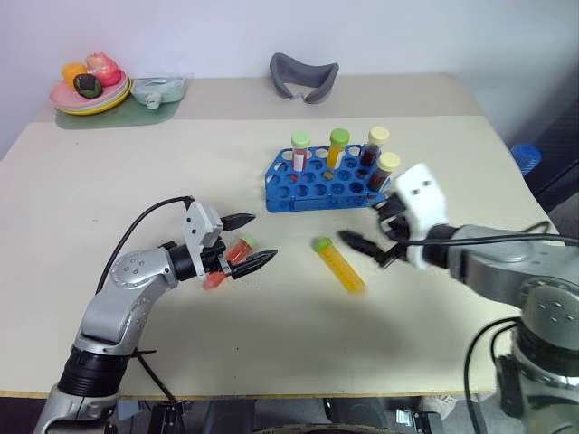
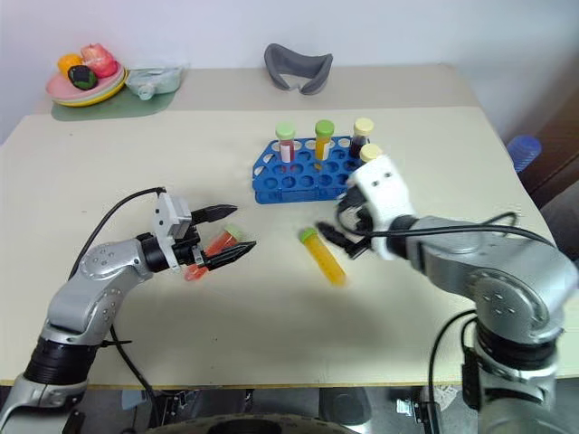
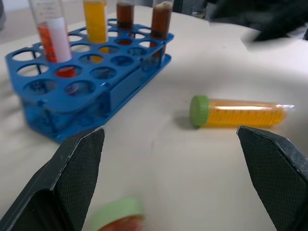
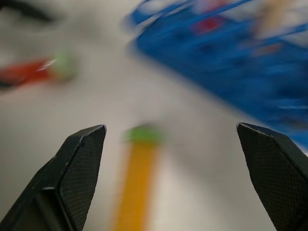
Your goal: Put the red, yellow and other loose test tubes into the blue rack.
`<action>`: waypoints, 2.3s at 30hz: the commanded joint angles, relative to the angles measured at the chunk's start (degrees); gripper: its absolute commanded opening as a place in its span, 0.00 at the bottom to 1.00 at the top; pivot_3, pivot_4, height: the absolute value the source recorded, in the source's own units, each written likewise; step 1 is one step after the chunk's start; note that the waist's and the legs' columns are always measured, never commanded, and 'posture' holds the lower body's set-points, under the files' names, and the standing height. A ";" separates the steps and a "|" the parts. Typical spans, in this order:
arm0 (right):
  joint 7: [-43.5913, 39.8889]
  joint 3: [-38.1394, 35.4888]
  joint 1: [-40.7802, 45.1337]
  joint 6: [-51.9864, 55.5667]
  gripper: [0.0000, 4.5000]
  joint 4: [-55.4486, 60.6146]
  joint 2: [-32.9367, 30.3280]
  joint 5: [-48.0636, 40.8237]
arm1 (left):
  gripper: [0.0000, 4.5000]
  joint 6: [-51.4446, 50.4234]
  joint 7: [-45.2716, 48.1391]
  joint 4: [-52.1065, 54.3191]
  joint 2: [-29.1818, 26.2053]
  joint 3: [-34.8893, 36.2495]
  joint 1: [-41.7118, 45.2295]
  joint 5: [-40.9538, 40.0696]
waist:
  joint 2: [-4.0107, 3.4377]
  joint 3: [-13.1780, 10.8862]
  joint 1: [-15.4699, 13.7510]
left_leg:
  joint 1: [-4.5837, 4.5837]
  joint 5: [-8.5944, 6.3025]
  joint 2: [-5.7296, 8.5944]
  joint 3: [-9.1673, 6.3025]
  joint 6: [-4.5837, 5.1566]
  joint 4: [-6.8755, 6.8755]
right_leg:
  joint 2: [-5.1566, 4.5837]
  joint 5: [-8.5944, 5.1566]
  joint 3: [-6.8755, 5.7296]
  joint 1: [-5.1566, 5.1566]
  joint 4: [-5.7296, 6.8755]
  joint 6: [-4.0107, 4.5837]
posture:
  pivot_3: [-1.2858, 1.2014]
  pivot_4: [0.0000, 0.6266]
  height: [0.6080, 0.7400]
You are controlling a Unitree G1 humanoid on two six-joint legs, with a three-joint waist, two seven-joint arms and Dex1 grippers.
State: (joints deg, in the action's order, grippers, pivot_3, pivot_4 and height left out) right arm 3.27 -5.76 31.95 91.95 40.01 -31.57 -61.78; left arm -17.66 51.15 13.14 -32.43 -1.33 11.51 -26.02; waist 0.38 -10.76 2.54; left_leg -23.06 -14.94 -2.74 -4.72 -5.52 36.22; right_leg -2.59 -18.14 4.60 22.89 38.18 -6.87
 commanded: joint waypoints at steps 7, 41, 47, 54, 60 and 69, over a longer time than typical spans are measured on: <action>37.97 14.60 8.26 -1.58 0.98 -21.52 -5.71 -31.21 | 1.00 0.70 0.08 4.25 0.15 0.49 -2.85 -0.42 | 0.00 -0.01 0.08 | -0.17 0.00 0.01 0.00 0.00 0.03 | -0.06 0.01 -0.03 0.12 -0.02 -0.01 | 0.52 0.24 1.00; 60.73 36.30 17.79 -21.95 0.18 -30.23 -17.49 -51.22 | 1.00 2.08 1.76 7.07 0.94 -1.85 -6.73 0.29 | 0.01 -0.01 -0.04 | -0.29 0.00 -0.01 -0.02 0.02 0.04 | -0.01 0.01 -0.02 0.28 0.00 0.00 | 0.52 0.24 1.00; 47.62 24.21 15.92 -30.90 0.18 -20.34 -15.01 -42.31 | 1.00 2.85 1.36 6.84 0.43 -0.59 -7.54 0.55 | -0.01 -0.02 0.06 | -0.33 -0.01 -0.02 -0.02 0.02 0.00 | 0.02 0.01 -0.01 0.39 0.01 0.00 | 0.52 0.24 1.00; 19.95 17.11 6.30 -56.91 0.18 -14.82 -5.68 -1.58 | 1.00 4.79 -0.33 4.07 3.13 1.76 -6.82 -1.11 | 0.01 0.00 -0.21 | -0.33 -0.01 -0.03 -0.03 0.03 0.00 | 0.02 0.01 -0.05 0.33 -0.07 0.00 | 0.52 0.24 1.00; 11.74 21.17 0.78 -79.11 0.18 -27.95 6.82 28.95 | 1.00 6.38 -1.85 0.03 6.96 3.33 -3.87 -1.67 | 0.01 0.00 0.10 | -0.29 0.00 -0.03 -0.01 0.01 0.00 | 0.04 0.01 -0.03 0.37 0.02 0.00 | 0.52 0.24 1.00; 1.96 16.43 -3.24 -92.93 0.18 -40.07 18.89 41.57 | 1.00 5.07 -4.13 1.01 9.47 3.90 -3.88 -3.27 | 0.00 -0.01 0.06 | -0.27 0.03 -0.02 0.02 -0.04 0.00 | 0.00 0.01 -0.02 0.36 0.06 0.00 | 0.52 0.24 1.00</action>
State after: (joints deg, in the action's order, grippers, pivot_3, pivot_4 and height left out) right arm 6.96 12.83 28.87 2.17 -0.50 -13.43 -22.28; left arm -12.39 47.70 11.70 -23.33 1.46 7.66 -28.11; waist 0.38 -10.77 2.60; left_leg -23.33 -14.91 -2.76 -4.70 -5.55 36.22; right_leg -2.59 -18.12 4.58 23.24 38.24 -6.88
